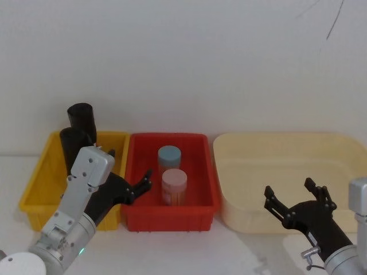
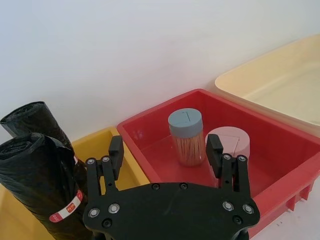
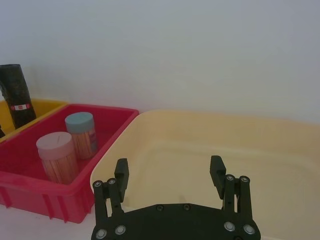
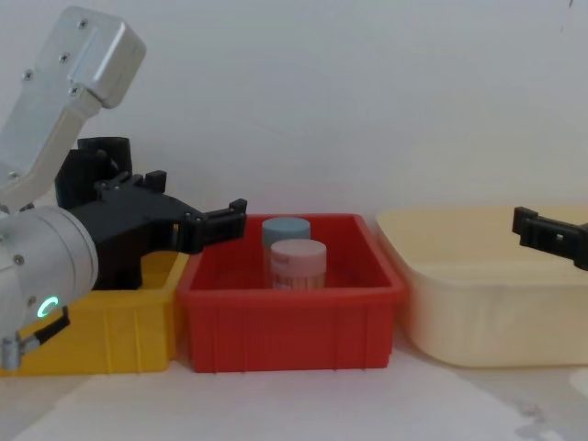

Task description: Pick up the garbage bag with the one hand and transfer it to the other hand.

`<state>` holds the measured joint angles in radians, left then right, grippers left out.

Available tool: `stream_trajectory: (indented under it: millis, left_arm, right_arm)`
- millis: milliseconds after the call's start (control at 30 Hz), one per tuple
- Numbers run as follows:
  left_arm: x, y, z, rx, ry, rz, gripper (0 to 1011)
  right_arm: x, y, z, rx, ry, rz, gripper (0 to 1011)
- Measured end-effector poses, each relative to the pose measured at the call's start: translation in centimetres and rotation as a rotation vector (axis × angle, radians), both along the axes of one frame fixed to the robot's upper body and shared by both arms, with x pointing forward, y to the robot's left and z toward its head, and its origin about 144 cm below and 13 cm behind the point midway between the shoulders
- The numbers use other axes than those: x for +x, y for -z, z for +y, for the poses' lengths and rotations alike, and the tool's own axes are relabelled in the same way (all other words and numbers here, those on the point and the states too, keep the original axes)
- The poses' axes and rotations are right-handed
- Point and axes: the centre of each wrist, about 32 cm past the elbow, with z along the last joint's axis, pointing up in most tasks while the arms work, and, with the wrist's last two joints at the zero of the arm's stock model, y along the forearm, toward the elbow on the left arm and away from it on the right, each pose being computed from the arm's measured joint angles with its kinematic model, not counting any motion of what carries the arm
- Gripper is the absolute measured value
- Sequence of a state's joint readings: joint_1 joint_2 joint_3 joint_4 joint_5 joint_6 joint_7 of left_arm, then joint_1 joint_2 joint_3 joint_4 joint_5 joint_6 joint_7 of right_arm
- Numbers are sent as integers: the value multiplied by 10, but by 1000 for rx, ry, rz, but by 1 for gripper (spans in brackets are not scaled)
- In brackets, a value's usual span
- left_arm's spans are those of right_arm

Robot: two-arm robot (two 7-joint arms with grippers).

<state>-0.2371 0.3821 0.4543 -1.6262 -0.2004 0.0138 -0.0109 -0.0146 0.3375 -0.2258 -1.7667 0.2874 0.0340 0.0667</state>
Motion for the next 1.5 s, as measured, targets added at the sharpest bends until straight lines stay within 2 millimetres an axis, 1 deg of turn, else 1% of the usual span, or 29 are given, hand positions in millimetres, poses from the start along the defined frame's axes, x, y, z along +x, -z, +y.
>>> stream_trajectory:
  millis: [1500]
  left_arm:
    - [1,-1,0,0,2,-2,1001]
  right_arm:
    - [0,0,0,1,-1,0,1002]
